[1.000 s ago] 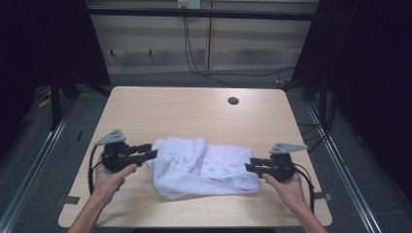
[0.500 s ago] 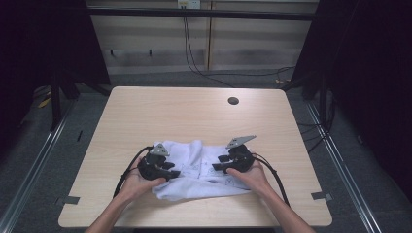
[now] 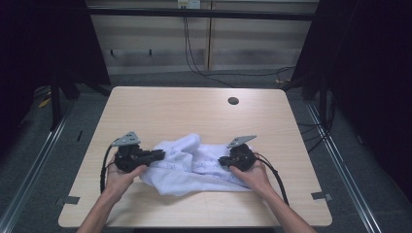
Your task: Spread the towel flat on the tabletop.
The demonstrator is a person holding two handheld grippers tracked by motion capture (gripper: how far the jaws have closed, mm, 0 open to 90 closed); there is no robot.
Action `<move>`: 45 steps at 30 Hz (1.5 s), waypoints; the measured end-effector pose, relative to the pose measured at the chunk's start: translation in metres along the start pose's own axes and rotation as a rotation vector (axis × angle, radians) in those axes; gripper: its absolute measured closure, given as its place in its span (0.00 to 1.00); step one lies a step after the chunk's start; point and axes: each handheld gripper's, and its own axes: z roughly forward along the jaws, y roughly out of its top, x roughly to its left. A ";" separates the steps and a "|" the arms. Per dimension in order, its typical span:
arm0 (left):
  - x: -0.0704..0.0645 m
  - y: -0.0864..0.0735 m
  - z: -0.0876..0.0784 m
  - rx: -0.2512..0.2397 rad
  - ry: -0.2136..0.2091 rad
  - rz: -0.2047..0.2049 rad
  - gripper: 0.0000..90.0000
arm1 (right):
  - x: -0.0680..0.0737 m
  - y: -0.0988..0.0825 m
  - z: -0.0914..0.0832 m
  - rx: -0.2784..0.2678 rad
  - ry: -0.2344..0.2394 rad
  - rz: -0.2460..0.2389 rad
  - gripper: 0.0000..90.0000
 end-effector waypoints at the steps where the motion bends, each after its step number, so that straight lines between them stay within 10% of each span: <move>1: 0.002 0.000 -0.006 -0.016 0.010 -0.010 0.93 | -0.006 -0.001 -0.003 0.001 -0.026 0.014 0.95; 11: 0.003 -0.016 -0.025 -0.021 0.035 -0.070 0.94 | -0.072 -0.012 -0.038 -0.100 -0.161 0.203 0.96; 17: -0.018 -0.026 -0.035 -0.012 -0.003 -0.046 0.94 | -0.085 -0.013 -0.047 -0.143 -0.169 0.231 0.98; 18: -0.019 -0.027 -0.037 -0.006 0.009 -0.042 0.94 | -0.089 -0.015 -0.048 -0.125 -0.230 0.226 0.97; 28: -0.020 -0.055 -0.055 0.023 -0.026 -0.115 0.92 | -0.123 -0.039 -0.063 -0.139 -0.323 0.349 0.90; 32: -0.028 -0.051 -0.050 0.024 -0.094 -0.060 0.79 | -0.097 -0.029 -0.070 -0.166 -0.290 0.263 0.65; 37: -0.022 -0.023 -0.045 0.003 -0.058 -0.012 0.69 | -0.042 -0.020 -0.079 -0.207 -0.159 0.161 0.62; 45: 0.007 -0.021 0.042 0.247 -0.032 -0.011 0.60 | 0.024 -0.030 -0.063 -0.141 0.032 0.051 0.63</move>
